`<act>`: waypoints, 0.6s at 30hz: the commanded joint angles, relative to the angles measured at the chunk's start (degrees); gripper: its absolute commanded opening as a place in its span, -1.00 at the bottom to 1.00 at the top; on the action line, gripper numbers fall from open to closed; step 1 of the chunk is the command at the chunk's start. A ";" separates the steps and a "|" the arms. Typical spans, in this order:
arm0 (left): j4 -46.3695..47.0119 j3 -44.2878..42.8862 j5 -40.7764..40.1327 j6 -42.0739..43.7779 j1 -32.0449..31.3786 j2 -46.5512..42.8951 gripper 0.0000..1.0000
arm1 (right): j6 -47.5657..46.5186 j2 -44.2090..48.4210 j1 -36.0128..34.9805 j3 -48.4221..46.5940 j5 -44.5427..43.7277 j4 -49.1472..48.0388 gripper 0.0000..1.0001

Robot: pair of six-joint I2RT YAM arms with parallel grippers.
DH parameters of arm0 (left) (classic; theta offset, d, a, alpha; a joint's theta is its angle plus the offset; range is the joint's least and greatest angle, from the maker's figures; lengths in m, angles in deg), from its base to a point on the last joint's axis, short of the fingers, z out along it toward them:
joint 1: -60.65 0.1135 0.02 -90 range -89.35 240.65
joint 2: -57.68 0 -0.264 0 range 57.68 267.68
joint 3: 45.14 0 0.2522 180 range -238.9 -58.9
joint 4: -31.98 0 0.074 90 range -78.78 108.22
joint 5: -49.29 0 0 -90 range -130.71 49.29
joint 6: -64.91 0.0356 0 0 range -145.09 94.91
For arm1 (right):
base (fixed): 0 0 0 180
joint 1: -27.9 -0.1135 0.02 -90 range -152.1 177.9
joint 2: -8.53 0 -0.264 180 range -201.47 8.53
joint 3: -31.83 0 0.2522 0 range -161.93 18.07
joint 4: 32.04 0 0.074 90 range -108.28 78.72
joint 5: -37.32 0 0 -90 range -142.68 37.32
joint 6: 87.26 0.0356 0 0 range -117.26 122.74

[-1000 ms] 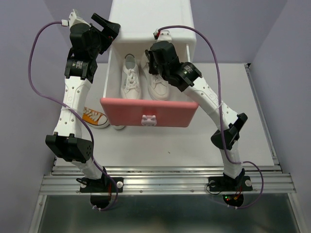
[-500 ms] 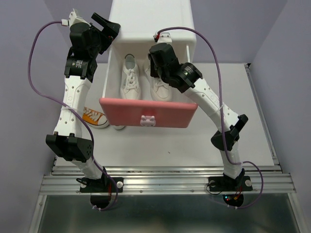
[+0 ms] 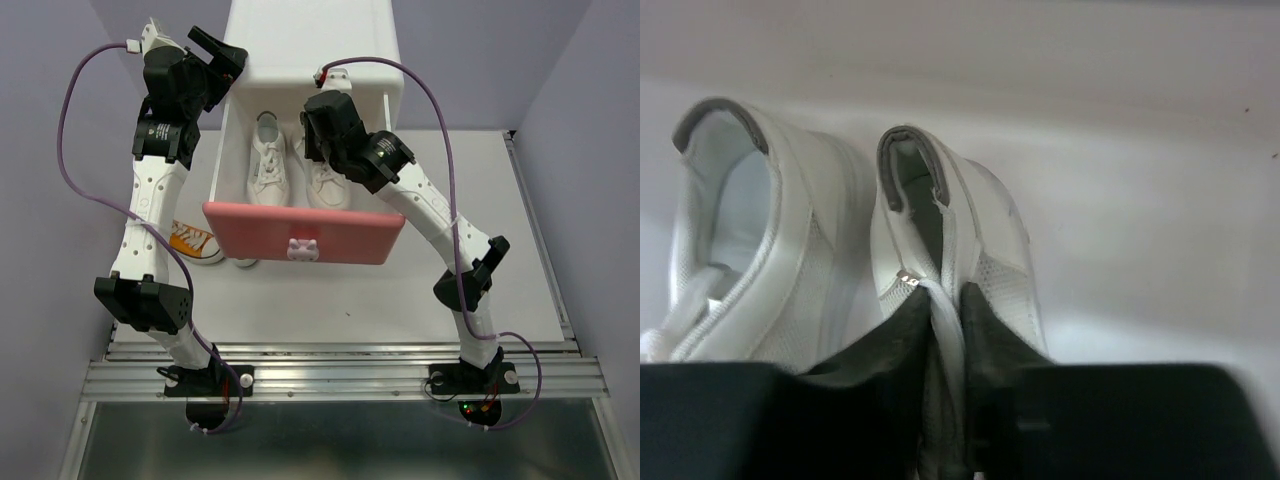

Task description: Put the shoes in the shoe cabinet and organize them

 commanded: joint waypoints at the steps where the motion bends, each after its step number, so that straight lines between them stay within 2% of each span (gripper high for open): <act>1: -16.54 5.30 -7.79 6.21 1.60 6.30 0.91 | 1.05 2.73 -0.97 -0.22 -0.91 -3.77 -0.24; 3: -16.54 5.30 -7.71 6.21 1.69 6.12 0.92 | 0.52 3.60 -0.97 0.48 0.32 -5.69 0.05; 5: -16.45 5.39 -7.79 6.21 1.60 6.12 0.91 | -0.09 4.48 -0.97 1.71 1.55 -7.54 0.16; 6: -16.45 5.39 -7.71 6.21 1.60 6.03 0.91 | -0.70 5.10 -0.97 3.11 2.43 -9.64 0.29; 11: -16.27 5.56 -7.62 6.12 1.60 5.86 0.91 | -1.06 7.56 -0.97 4.88 5.43 -12.47 0.54; 14: -16.18 5.48 -7.71 6.21 1.69 5.77 0.92 | -1.85 8.18 -0.97 3.65 4.82 -13.34 0.79; 15: -16.18 5.48 -7.62 6.21 1.69 5.77 0.91 | -2.46 8.44 -0.97 3.65 4.73 -14.48 0.97; 18: -16.10 5.48 -7.62 6.38 1.69 5.77 0.91 | -5.36 10.45 -0.97 4.88 7.43 -17.90 1.00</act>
